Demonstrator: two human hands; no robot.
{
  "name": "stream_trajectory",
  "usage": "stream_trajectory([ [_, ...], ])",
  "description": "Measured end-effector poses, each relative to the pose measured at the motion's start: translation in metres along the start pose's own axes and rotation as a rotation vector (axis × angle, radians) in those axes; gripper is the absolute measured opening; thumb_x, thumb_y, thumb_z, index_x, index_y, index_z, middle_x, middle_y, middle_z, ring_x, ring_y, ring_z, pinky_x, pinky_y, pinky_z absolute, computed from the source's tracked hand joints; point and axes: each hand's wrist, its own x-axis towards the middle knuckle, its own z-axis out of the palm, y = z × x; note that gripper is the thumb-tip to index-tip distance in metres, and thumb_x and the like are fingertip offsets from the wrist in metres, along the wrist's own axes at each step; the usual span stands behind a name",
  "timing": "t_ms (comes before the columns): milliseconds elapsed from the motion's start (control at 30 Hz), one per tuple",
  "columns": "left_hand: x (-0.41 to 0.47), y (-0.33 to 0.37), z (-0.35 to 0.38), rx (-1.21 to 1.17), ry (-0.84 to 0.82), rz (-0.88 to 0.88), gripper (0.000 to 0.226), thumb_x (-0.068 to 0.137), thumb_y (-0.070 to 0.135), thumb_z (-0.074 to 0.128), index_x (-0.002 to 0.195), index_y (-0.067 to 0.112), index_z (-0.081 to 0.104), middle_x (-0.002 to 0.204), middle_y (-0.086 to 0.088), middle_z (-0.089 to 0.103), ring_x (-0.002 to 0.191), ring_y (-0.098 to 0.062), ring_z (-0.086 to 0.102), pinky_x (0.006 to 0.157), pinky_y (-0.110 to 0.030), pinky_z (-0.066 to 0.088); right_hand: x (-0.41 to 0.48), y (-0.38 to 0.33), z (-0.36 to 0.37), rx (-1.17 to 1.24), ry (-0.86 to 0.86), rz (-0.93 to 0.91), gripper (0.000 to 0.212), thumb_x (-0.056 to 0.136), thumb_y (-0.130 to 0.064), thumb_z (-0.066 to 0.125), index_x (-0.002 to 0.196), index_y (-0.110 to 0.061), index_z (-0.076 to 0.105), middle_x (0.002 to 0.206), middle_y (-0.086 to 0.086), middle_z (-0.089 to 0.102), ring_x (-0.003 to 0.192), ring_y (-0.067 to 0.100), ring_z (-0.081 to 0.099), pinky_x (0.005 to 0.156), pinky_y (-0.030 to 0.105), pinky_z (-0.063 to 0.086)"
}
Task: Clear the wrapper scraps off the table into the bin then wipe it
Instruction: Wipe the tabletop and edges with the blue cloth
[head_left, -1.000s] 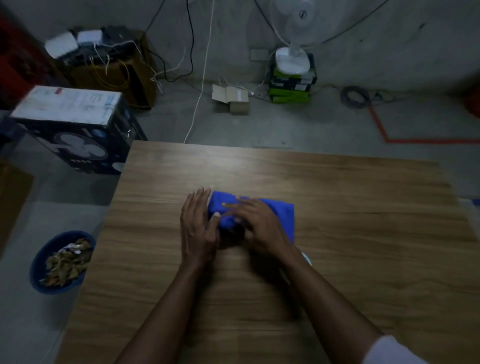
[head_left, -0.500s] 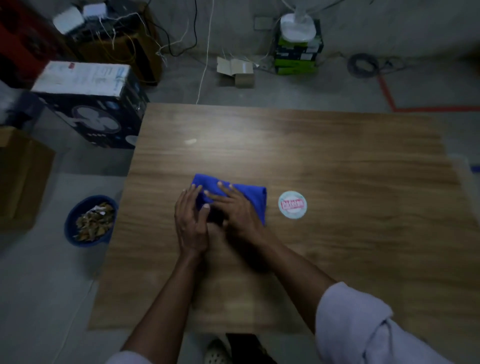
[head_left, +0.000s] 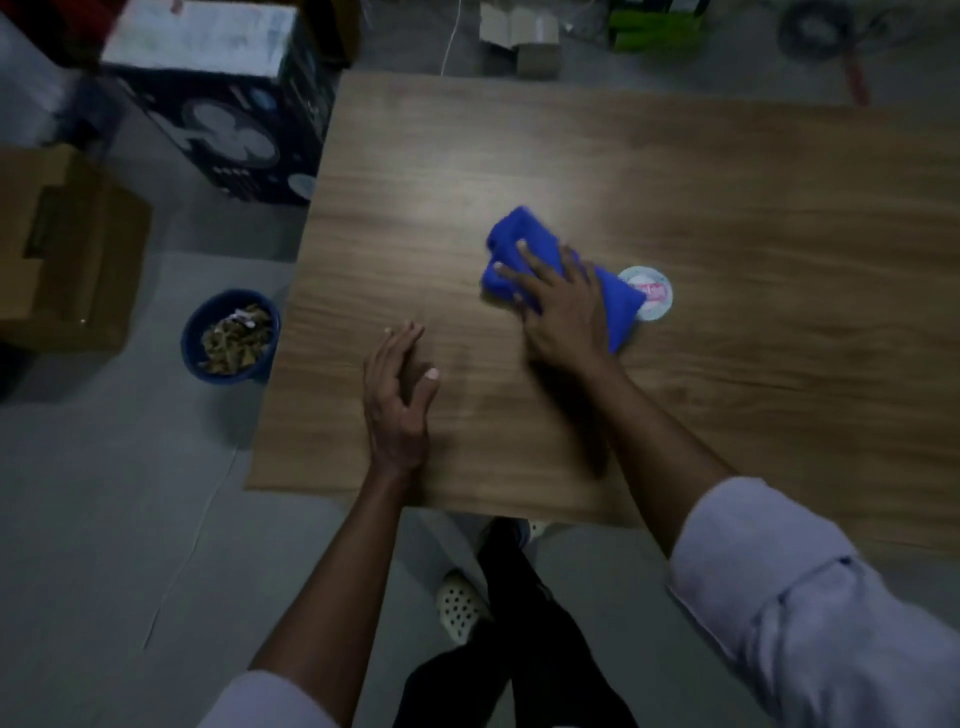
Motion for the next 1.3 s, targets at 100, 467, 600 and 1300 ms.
stream_trajectory([
  [100,-0.008,0.005,-0.006,-0.035,0.017,-0.049,0.053,0.094,0.032,0.055,0.14,0.005,0.058,0.149,-0.01,0.054,0.145,-0.025,0.042,0.119,-0.052,0.033,-0.057,-0.049,0.013,0.169,-0.065,-0.258,0.054,0.082,-0.018,0.064,0.134,-0.034,0.065,0.151,-0.003,0.053,0.144,0.042,0.041,0.118,0.056,0.029],
  [467,-0.043,0.011,-0.01,-0.189,0.029,-0.099,0.044,0.098,0.034,0.055,0.14,0.021,0.058,0.147,0.002,0.056,0.148,-0.02,0.038,0.113,-0.063,0.037,-0.1,0.017,-0.061,0.321,0.049,0.236,0.039,0.105,-0.031,0.049,0.142,-0.045,0.05,0.156,-0.011,0.045,0.15,0.014,0.028,0.125,0.052,0.012],
  [600,-0.067,0.003,-0.015,-0.17,0.058,-0.071,0.045,0.097,0.031,0.055,0.14,0.019,0.058,0.146,0.009,0.055,0.147,-0.021,0.038,0.114,-0.063,0.036,-0.109,-0.014,-0.009,-0.063,0.047,0.313,0.045,0.101,-0.042,0.044,0.146,-0.05,0.047,0.162,-0.016,0.035,0.154,0.037,0.018,0.121,0.065,0.005],
  [1300,-0.104,0.003,-0.042,-0.278,0.091,-0.161,0.057,0.096,0.028,0.054,0.146,0.002,0.05,0.157,-0.01,0.046,0.154,-0.02,0.027,0.123,-0.041,0.027,-0.177,-0.115,0.031,0.148,0.174,0.276,0.071,0.069,-0.012,0.047,0.137,-0.025,0.065,0.151,0.002,0.053,0.146,0.046,0.034,0.119,0.061,0.016],
])
